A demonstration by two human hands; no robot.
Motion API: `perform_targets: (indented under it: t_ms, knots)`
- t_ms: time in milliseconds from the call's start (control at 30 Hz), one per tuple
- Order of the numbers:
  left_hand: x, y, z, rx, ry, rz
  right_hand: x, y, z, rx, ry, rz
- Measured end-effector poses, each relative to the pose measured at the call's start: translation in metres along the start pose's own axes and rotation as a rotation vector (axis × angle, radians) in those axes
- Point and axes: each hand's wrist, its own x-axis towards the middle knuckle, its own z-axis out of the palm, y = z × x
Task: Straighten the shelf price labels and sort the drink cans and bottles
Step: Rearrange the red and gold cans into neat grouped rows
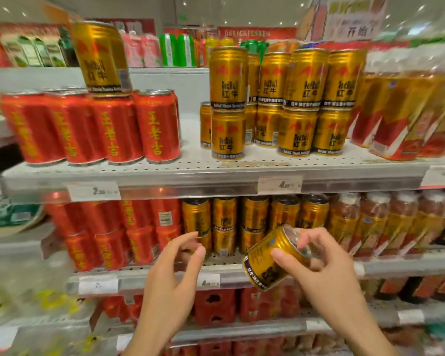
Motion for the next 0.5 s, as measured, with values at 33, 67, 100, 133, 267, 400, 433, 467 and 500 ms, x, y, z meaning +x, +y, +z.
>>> perform_targets:
  t_ms: [33,67,100,133,267,400,433,467,500]
  knots:
    - [0.003,0.006,-0.002,0.002,0.007,0.021,0.002,-0.006,0.001,0.011,-0.013,-0.014]
    - [0.007,0.012,-0.004,0.012,0.014,0.044,0.005,-0.012,0.001,0.020,-0.024,-0.029]
    - [0.011,0.018,-0.005,0.029,0.022,0.072,0.008,-0.018,0.001,0.028,-0.033,-0.047]
    - [0.015,0.024,-0.006,0.055,0.032,0.103,0.011,-0.024,-0.001,0.035,-0.039,-0.069]
    - [0.038,0.055,-0.008,0.151,0.062,0.235,0.029,-0.053,-0.012,0.007,-0.054,-0.186]
    - [0.066,0.083,-0.014,0.215,0.055,0.369,0.054,-0.092,-0.023,-0.053,-0.058,-0.324]
    - [0.074,0.089,-0.015,0.221,0.038,0.396,0.061,-0.102,-0.025,-0.081,-0.051,-0.363]
    - [0.081,0.094,-0.015,0.230,0.021,0.424,0.067,-0.111,-0.026,-0.118,-0.041,-0.397]
    - [0.090,0.098,-0.015,0.247,0.009,0.457,0.075,-0.119,-0.026,-0.161,-0.032,-0.426]
